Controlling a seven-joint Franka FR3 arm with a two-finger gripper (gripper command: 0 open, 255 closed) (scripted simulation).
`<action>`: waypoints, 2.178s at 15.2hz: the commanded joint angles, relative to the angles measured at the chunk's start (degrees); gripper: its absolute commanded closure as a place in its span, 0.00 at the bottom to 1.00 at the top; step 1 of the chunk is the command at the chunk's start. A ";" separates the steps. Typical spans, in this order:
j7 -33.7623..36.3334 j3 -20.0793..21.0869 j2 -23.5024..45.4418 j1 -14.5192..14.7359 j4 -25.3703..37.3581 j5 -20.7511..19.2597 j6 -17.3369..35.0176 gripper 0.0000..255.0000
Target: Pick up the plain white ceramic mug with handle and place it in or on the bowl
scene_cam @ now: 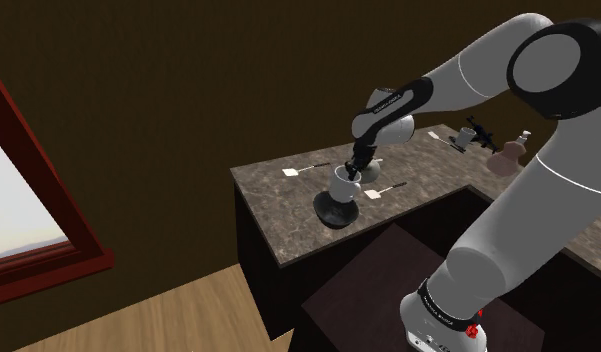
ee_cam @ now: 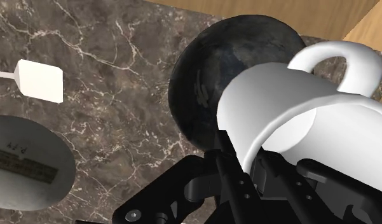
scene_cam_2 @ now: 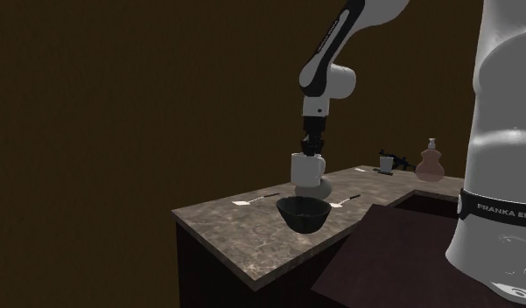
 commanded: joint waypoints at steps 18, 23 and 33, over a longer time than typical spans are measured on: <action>-4.90 1.45 10.19 -0.57 -1.07 6.27 10.89 1.00; -4.89 1.46 10.19 -0.57 -1.06 6.27 10.88 0.00; -1.42 -0.18 2.45 0.07 -1.24 1.43 3.64 0.00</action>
